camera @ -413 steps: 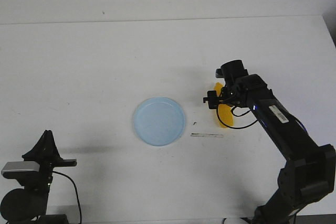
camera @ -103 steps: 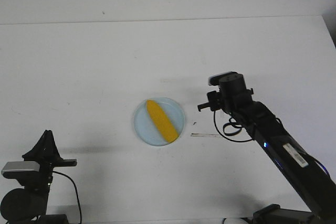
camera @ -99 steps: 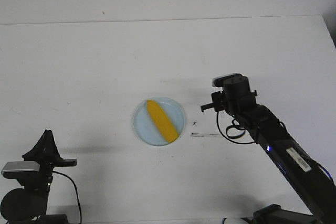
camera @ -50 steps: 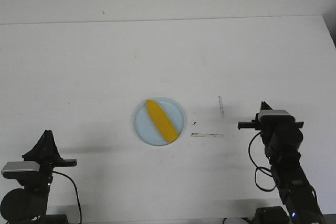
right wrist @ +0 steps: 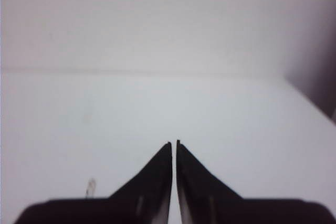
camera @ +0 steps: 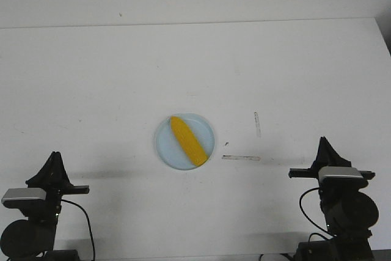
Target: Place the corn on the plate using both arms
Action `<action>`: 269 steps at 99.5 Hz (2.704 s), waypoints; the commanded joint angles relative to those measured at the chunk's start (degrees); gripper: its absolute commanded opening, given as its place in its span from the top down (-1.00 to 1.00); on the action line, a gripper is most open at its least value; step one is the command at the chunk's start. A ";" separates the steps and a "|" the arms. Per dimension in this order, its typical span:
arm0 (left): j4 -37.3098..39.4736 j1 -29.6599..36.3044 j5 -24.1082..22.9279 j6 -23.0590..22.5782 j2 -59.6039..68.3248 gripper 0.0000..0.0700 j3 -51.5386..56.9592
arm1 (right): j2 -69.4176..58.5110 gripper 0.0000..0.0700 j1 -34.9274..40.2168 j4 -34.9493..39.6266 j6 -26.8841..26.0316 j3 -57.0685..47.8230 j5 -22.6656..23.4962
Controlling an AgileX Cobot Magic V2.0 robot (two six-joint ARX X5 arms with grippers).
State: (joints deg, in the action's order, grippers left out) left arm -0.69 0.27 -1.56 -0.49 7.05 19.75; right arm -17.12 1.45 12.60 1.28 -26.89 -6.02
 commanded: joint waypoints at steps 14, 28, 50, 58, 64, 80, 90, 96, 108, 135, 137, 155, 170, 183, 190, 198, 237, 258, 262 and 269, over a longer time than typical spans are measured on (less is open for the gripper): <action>0.63 -0.04 -0.11 0.11 -0.11 0.99 0.46 | 4.39 0.96 0.09 -0.57 0.24 -0.04 -0.04; 0.66 -0.04 -0.11 0.11 -0.11 0.99 0.46 | 5.95 0.96 0.09 -0.57 0.24 -0.07 -0.02; 0.66 -0.04 -0.11 0.11 -0.11 0.99 0.46 | 5.95 0.96 0.09 -0.59 0.24 -0.07 -0.02; 0.66 -0.04 -0.11 0.11 -0.11 0.99 0.46 | 5.95 0.96 0.09 -0.59 0.24 -0.07 0.00; 0.66 -0.04 -0.11 0.11 -0.11 0.99 0.46 | 5.95 0.96 0.09 -0.59 0.24 -0.07 -0.02; 0.55 -0.04 -0.11 0.09 -0.11 0.99 0.46 | 5.95 0.96 0.09 -0.59 0.24 -0.07 0.00; 0.04 0.13 -0.42 -0.66 -0.98 1.00 0.04 | 5.95 0.96 0.09 -0.59 0.24 -0.07 -0.02; -0.22 0.26 -0.63 0.15 -1.68 1.00 -0.42 | 5.95 0.96 0.09 -0.59 0.24 -0.07 -0.02; 1.40 0.48 -0.68 0.15 -3.74 1.00 -2.54 | 5.95 0.97 0.09 -0.57 0.24 -0.07 0.00; 6.82 0.63 -0.63 0.17 -6.86 1.00 -11.61 | 5.95 0.96 0.09 -0.57 0.24 -0.07 -0.02; 6.82 0.66 -0.63 0.17 -6.86 1.00 -11.96 | 5.95 0.96 0.09 -0.57 0.24 -0.07 -0.02; 7.89 0.94 -0.63 0.17 -6.86 1.00 -15.91 | 5.95 0.96 0.09 -0.57 0.24 -0.07 -0.02; 10.78 0.92 0.07 0.11 -6.86 1.00 -18.97 | 5.95 0.96 0.09 -0.57 0.24 -0.07 0.00; 10.69 0.92 0.07 0.11 -6.86 1.00 -18.99 | 5.92 0.96 0.09 -0.57 0.24 -0.09 0.00; 10.78 0.92 0.07 0.11 -6.86 1.00 -18.97 | 5.92 0.96 0.09 -0.57 0.24 -0.09 -0.02; 10.75 0.92 0.07 0.11 -6.86 1.00 -18.97 | 5.95 0.97 0.09 -0.57 0.24 -0.07 0.00; 10.75 0.92 0.07 0.09 -6.86 1.00 -18.97 | 5.92 0.96 0.09 -0.57 0.24 -0.09 0.00; 10.75 0.92 0.07 0.09 -6.86 1.00 -18.97 | 5.95 0.96 0.09 -0.57 0.24 -0.09 0.00; 10.75 0.92 0.07 0.11 -6.86 1.00 -18.97 | 5.95 0.97 0.09 -0.57 0.24 -0.09 0.00; 10.75 0.92 0.07 0.11 -6.86 1.00 -18.97 | 5.95 0.96 0.09 -0.57 0.24 -0.07 0.00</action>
State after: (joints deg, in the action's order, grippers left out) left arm 9.37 1.15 -1.54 -0.47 0.27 1.96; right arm -11.22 1.45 12.60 1.28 -26.85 -6.02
